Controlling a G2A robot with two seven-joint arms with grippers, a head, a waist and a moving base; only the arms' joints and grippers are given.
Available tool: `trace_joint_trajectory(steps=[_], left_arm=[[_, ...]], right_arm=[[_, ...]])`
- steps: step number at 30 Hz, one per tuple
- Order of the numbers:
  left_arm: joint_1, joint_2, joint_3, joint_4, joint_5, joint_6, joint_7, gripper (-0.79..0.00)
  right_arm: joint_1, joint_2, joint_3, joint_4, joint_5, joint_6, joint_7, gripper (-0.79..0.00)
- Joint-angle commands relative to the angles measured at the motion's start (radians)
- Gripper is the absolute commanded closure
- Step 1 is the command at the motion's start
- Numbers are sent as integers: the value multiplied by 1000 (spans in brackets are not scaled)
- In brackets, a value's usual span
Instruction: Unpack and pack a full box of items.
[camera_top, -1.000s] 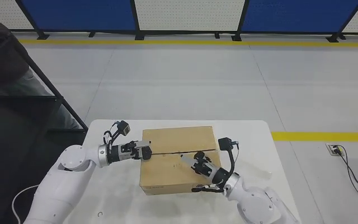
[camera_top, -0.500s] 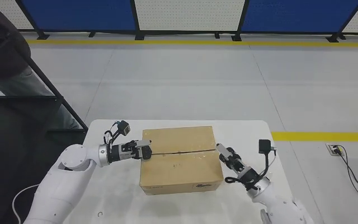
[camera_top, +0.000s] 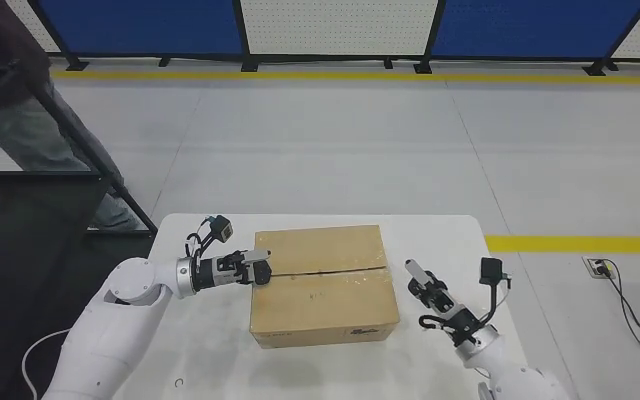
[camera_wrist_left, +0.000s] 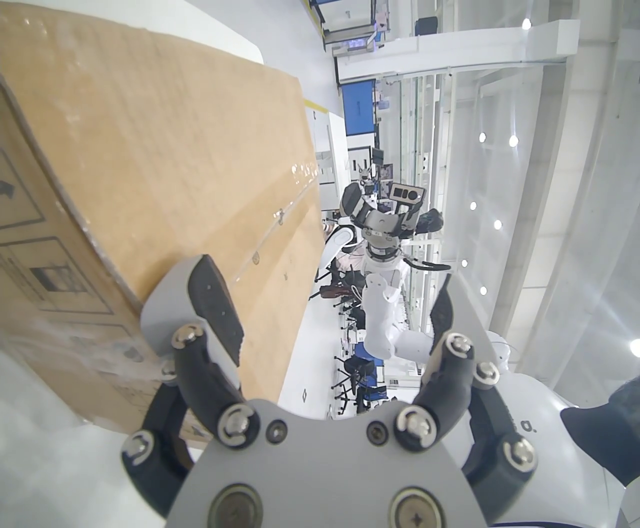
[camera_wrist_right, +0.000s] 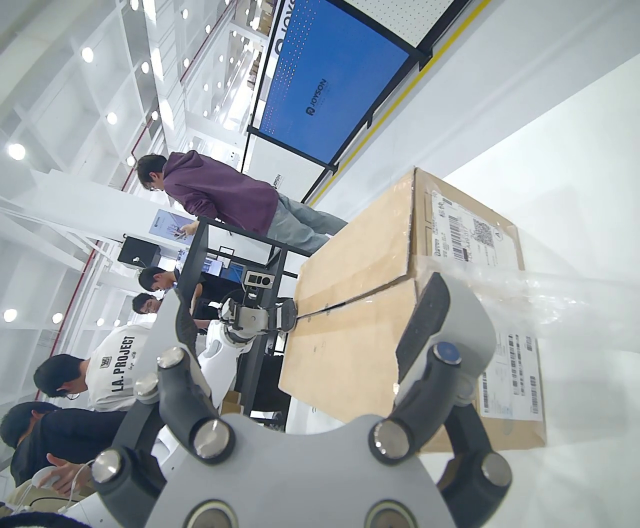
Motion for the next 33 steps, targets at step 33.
trace_joint_trajectory(steps=[33], left_arm=[[0, 0, 0, 0, 0, 0, 0, -785]], right_arm=[[131, -56, -51, 592, 262, -367, -237, -785]])
